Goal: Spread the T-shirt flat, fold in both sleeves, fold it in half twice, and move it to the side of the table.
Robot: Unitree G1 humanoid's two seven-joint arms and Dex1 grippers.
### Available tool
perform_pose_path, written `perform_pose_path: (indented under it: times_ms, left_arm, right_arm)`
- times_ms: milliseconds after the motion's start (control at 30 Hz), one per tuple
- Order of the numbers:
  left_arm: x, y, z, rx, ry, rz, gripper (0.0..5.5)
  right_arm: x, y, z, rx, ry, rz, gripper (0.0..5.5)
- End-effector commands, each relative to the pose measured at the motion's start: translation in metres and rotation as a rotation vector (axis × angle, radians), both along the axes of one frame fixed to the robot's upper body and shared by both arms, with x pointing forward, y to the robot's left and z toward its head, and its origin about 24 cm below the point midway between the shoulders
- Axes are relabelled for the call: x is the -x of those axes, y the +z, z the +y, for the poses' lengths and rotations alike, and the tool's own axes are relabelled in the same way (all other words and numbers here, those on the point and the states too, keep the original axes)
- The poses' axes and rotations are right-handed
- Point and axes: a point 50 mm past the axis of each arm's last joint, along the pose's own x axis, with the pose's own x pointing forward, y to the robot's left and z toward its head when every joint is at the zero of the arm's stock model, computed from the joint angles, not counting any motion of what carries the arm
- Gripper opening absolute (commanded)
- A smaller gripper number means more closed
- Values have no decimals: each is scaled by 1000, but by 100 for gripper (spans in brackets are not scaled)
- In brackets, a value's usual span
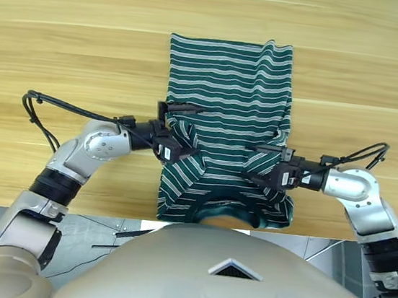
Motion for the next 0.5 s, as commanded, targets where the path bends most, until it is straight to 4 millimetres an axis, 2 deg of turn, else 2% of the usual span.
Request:
perform_pose_path:
  times_ms: [33,167,300,367,500]
  left_arm:
    - [1,3,1,20,-9,15,540]
    - [-1,25,12,95,-1,4,540]
    - [-3,37,21,123,6,13,540]
    - [-3,32,23,101,10,42,540]
    - [6,-2,22,-40,-25,146,540]
  right_arm:
    - [-13,17,-8,-38,-55,-67,397]
    - [-20,45,-25,-78,-114,-151,467]
    - [-22,50,-41,-42,-171,-173,535]
    - [-22,41,-48,0,-199,-151,538]
    - [-20,17,-49,55,-206,-83,538]
